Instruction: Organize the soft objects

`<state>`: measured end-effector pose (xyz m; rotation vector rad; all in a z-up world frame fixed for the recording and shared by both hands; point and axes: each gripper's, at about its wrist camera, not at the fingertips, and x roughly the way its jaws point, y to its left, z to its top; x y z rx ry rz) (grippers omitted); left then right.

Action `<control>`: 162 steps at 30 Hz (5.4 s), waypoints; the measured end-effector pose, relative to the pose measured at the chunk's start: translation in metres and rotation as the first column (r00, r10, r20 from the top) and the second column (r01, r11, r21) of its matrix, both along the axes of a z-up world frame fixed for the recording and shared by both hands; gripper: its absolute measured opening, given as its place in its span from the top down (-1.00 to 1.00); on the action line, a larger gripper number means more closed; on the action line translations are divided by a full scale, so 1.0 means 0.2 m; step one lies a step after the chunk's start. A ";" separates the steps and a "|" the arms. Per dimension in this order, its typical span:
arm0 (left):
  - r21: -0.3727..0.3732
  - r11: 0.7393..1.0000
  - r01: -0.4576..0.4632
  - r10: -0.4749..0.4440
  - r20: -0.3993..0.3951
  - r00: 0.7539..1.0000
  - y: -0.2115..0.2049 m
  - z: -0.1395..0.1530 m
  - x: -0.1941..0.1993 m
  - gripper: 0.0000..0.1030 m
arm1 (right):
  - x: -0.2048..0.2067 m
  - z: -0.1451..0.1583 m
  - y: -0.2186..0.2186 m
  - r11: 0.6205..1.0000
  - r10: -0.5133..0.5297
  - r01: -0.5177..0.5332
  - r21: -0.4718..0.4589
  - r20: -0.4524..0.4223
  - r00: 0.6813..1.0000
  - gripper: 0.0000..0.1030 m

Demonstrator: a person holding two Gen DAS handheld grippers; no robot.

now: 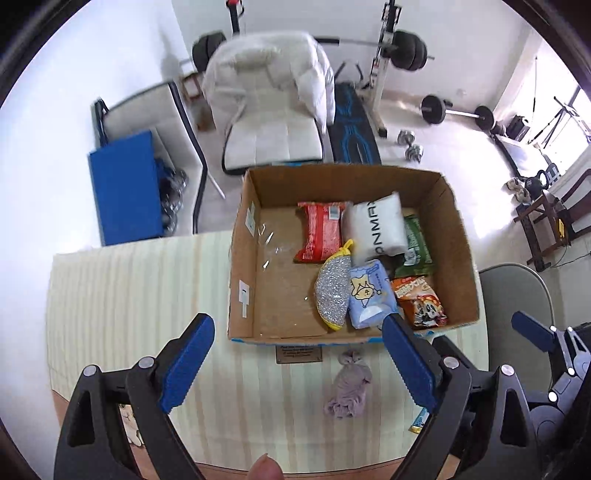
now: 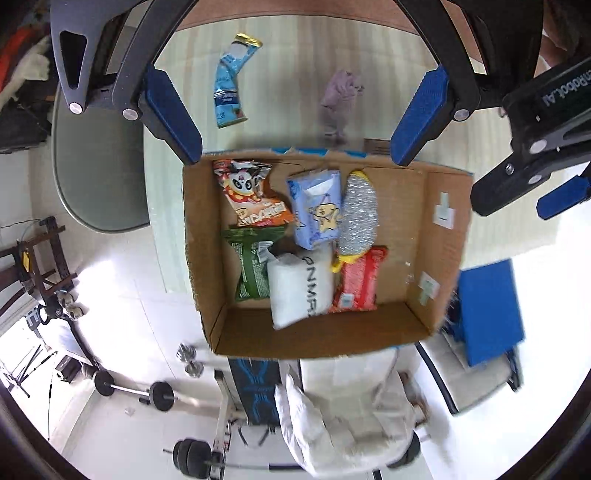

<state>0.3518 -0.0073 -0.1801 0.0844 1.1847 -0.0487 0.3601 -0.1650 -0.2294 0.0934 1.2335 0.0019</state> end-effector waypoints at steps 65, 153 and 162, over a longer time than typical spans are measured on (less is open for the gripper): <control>-0.010 0.994 -0.111 0.092 -0.487 0.868 -0.06 -1.35 -0.44 0.29 | -0.55 -1.17 -0.15 0.998 0.061 -0.058 0.021 -0.448 0.892 0.09; -0.043 0.997 -0.064 0.063 -0.018 0.998 -0.04 -0.11 0.10 -0.91 | 0.12 0.02 -0.22 0.999 0.033 -0.034 -0.033 -0.020 0.999 -1.00; -0.029 0.998 -0.056 0.059 0.112 0.992 -0.06 0.23 -0.28 -0.91 | -0.25 0.35 -0.24 0.999 0.043 -0.044 0.004 0.085 0.995 -1.00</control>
